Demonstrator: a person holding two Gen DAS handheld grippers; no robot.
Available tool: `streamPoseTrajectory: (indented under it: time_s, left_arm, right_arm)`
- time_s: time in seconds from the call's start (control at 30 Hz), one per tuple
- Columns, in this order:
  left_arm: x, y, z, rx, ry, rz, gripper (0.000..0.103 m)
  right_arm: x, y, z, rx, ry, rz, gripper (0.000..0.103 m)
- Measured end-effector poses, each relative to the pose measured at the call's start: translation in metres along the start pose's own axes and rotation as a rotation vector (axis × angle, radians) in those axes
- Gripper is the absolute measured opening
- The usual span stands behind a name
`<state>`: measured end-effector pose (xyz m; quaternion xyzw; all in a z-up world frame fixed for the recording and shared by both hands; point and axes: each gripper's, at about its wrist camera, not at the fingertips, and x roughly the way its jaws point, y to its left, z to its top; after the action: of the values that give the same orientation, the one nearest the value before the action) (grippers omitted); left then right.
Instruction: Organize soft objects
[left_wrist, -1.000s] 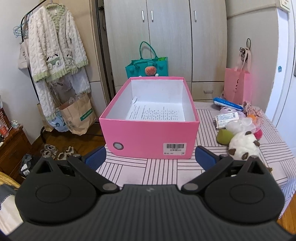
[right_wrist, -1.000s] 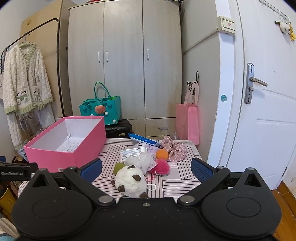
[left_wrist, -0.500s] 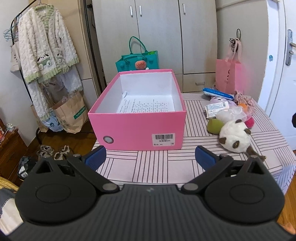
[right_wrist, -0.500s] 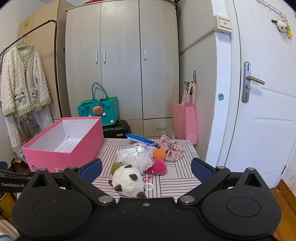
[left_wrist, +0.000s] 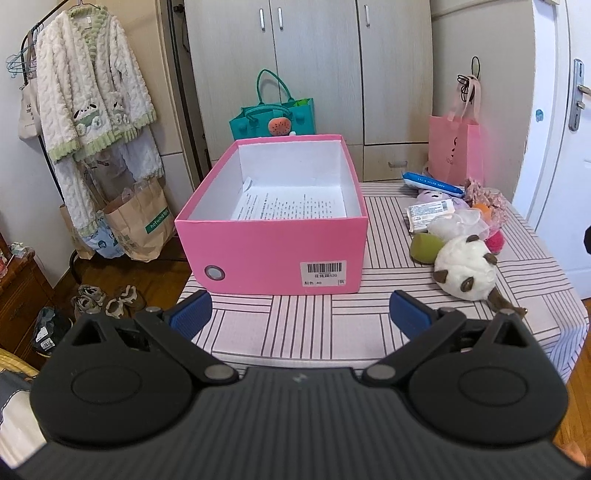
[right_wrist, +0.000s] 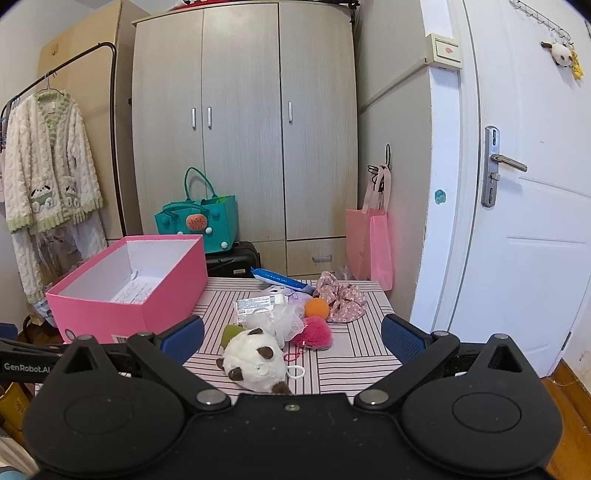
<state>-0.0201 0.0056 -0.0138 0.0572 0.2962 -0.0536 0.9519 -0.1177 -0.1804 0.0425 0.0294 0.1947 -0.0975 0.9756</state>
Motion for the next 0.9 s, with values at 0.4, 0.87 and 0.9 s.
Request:
streamPoseTrajectory:
  time_s: [0.4,0.87,0.9]
  left_arm:
    - [0.003,0.004,0.002,-0.038,0.023,-0.035,0.103]
    - [0.031,-0.027,0.018,0.021,0.031,-0.043,0.101]
    - [0.037,-0.031,0.018,0.028,0.043,-0.05,0.101]
  right_arm:
    - [0.001,-0.004,-0.001,-0.004,-0.005,-0.006,0.103]
    - [0.055,-0.037,-0.025,0.077,-0.063,0.258,0.103]
    - [0.061,-0.038,-0.031,0.062,-0.079,0.272,0.103]
